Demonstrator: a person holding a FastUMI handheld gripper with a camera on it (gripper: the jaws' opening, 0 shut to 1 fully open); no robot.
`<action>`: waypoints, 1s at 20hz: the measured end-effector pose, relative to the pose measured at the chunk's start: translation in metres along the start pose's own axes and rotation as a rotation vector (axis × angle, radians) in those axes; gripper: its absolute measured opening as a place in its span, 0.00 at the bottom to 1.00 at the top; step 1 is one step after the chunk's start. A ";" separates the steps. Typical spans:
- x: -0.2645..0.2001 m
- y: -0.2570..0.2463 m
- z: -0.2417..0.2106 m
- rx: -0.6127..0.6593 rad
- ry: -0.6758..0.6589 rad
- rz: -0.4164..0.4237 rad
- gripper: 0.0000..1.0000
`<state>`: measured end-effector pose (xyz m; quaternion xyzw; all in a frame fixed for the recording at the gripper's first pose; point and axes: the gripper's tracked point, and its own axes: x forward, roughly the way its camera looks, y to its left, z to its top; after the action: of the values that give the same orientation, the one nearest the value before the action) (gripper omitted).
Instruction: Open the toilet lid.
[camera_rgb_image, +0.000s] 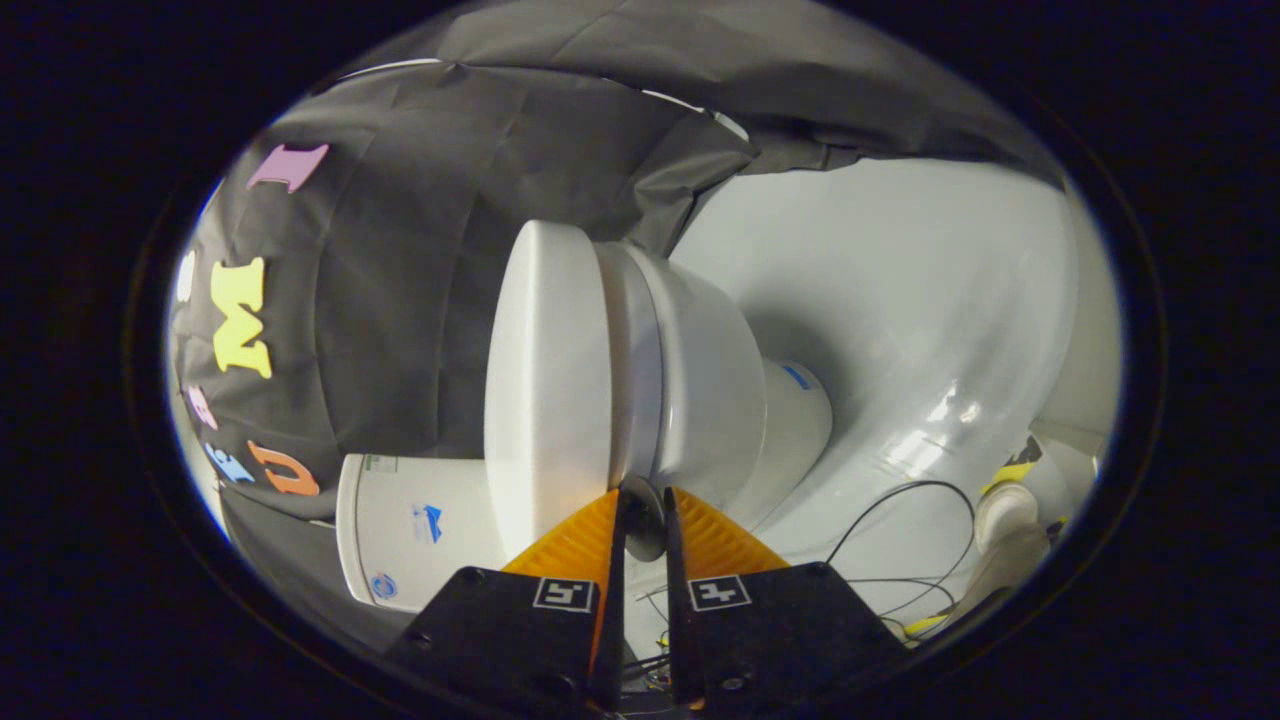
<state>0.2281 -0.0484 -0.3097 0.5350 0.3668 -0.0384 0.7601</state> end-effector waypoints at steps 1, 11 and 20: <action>0.000 0.001 0.002 0.023 0.000 0.006 0.19; -0.006 0.014 -0.005 -0.011 0.005 -0.002 0.06; -0.034 0.050 -0.005 -0.102 -0.056 0.025 0.04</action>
<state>0.2231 -0.0347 -0.2508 0.4989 0.3399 -0.0251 0.7968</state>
